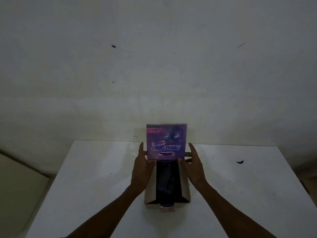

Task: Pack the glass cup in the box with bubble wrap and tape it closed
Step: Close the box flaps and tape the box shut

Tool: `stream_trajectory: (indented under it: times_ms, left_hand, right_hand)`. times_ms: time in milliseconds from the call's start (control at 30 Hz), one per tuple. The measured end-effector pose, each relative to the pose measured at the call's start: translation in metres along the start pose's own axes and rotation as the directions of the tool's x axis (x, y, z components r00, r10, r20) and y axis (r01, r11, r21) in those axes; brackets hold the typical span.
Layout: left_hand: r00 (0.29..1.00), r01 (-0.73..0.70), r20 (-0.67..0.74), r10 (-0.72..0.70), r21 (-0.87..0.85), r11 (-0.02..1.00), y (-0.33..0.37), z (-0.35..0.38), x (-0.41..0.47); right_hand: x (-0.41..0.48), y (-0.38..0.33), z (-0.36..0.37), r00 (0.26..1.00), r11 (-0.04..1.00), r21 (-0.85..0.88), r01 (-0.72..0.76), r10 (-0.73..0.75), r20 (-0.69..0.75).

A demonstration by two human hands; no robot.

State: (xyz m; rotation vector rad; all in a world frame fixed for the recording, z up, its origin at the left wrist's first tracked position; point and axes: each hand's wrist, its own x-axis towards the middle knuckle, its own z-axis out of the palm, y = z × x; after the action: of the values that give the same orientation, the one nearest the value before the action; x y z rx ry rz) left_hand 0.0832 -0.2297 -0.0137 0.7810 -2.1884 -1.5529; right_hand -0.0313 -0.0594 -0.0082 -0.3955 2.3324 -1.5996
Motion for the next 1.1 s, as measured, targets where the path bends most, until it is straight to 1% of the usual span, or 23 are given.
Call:
stream_trajectory:
  times_ms: [33,67,100,133,200,267,300,400,500,567,700,800,867,1000,1100]
  left_hand:
    - [1.000,-0.005,0.003,0.005,-0.048,0.999,0.007,-0.002,-0.003]
    - [0.999,-0.030,0.021,0.031,-0.050,0.998,0.009,-0.005,-0.006]
    - [0.996,-0.083,0.041,0.084,-0.012,0.996,0.007,-0.008,-0.008]
    - [0.988,-0.144,0.060,0.140,0.078,0.986,0.007,-0.014,-0.012]
    - [0.970,-0.236,0.112,0.218,0.185,0.954,0.008,-0.026,-0.021]
    - [0.951,-0.283,0.178,0.252,0.177,0.943,0.008,-0.036,-0.033]
    - [0.941,-0.306,0.204,0.270,0.172,0.936,0.007,-0.042,-0.041]
    - [0.910,-0.357,0.287,0.300,0.171,0.918,-0.002,-0.056,-0.070]
    - [0.907,-0.299,0.348,0.239,0.128,0.946,-0.006,-0.057,-0.099]
    - [0.923,-0.252,0.327,0.204,0.112,0.961,-0.007,-0.056,-0.111]
    - [0.943,-0.210,0.284,0.173,0.103,0.972,-0.007,-0.056,-0.123]
    - [0.929,-0.279,0.301,0.216,0.184,0.942,-0.011,-0.051,-0.130]
    - [0.927,-0.318,0.281,0.250,0.227,0.921,-0.014,-0.046,-0.129]
    - [0.941,-0.322,0.199,0.276,0.261,0.910,-0.019,-0.037,-0.127]
    - [0.953,-0.300,0.144,0.266,0.330,0.895,-0.025,-0.033,-0.131]
  right_hand:
    - [-0.001,-0.001,-0.002,1.000,0.999,0.030,0.018,-0.018,0.014]
    - [-0.003,-0.002,-0.004,0.998,0.995,0.101,0.024,-0.030,0.053]
    - [-0.007,-0.003,-0.008,0.992,0.991,0.121,0.056,-0.069,0.105]
    - [-0.011,-0.004,-0.012,0.982,0.987,0.121,0.106,-0.123,0.143]
    - [-0.022,-0.008,-0.023,0.948,0.973,0.063,0.221,-0.230,0.218]
    - [-0.033,-0.008,-0.036,0.911,0.948,-0.031,0.317,-0.295,0.289]
    - [-0.040,-0.005,-0.042,0.896,0.935,-0.079,0.344,-0.302,0.325]
    - [-0.064,0.002,-0.057,0.882,0.930,-0.175,0.324,-0.230,0.410]
    - [-0.091,0.007,-0.063,0.857,0.892,-0.247,0.377,-0.236,0.458]
    - [-0.106,0.011,-0.063,0.854,0.884,-0.266,0.384,-0.231,0.465]
    - [-0.127,0.017,-0.059,0.885,0.929,-0.220,0.296,-0.181,0.429]
    - [-0.132,0.023,-0.051,0.906,0.916,-0.253,0.310,-0.205,0.370]
    - [-0.131,0.029,-0.046,0.924,0.919,-0.263,0.293,-0.201,0.325]
    - [-0.127,0.032,-0.037,0.936,0.932,-0.232,0.278,-0.208,0.285]
    - [-0.126,0.029,-0.030,0.939,0.939,-0.216,0.267,-0.203,0.278]
